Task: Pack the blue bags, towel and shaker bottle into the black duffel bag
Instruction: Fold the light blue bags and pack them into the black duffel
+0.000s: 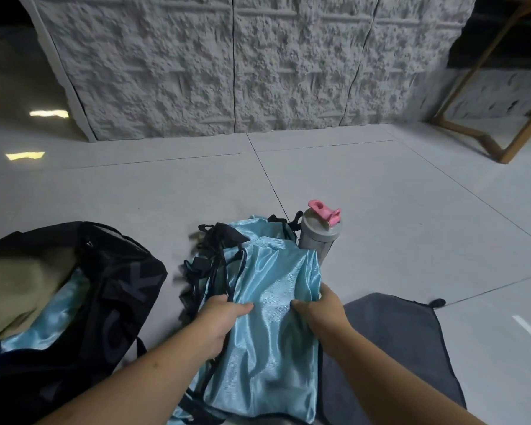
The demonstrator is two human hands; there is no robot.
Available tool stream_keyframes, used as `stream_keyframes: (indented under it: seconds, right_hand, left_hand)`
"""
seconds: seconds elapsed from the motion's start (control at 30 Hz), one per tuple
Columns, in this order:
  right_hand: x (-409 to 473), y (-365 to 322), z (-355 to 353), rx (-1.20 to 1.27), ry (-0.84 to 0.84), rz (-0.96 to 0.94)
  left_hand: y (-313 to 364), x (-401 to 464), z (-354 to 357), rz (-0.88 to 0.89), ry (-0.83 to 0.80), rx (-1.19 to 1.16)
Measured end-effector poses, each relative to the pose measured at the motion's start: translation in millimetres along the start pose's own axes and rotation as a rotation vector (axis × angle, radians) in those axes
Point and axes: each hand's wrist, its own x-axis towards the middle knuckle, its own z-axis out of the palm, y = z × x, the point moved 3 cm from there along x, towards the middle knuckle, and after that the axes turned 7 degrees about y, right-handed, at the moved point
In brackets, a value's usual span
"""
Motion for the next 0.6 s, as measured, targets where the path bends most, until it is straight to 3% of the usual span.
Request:
stream_keyframes:
  seconds: [0.1, 0.27, 0.43, 0.53, 0.6]
  right_hand:
    - [-1, -5, -3, -0.066, 0.059, -0.124]
    - [2, -19, -7, -0.154, 0.201, -0.176]
    - [10, -19, 2, -0.116, 0.052, -0.027]
    - [11, -18, 0, -0.106, 0.076, -0.078]
    - [13, -23, -5, 0.056, 0.077, -0.13]
  left_hand:
    - [-1, -4, 0, 0.017, -0.05, -0.018]
    - [4, -9, 6, 0.022, -0.111, -0.123]
    - [10, -9, 9, 0.083, -0.113, -0.096]
    - [12, -11, 9, 0.088, -0.109, -0.042]
    - [12, -11, 8, 0.088, -0.093, -0.086]
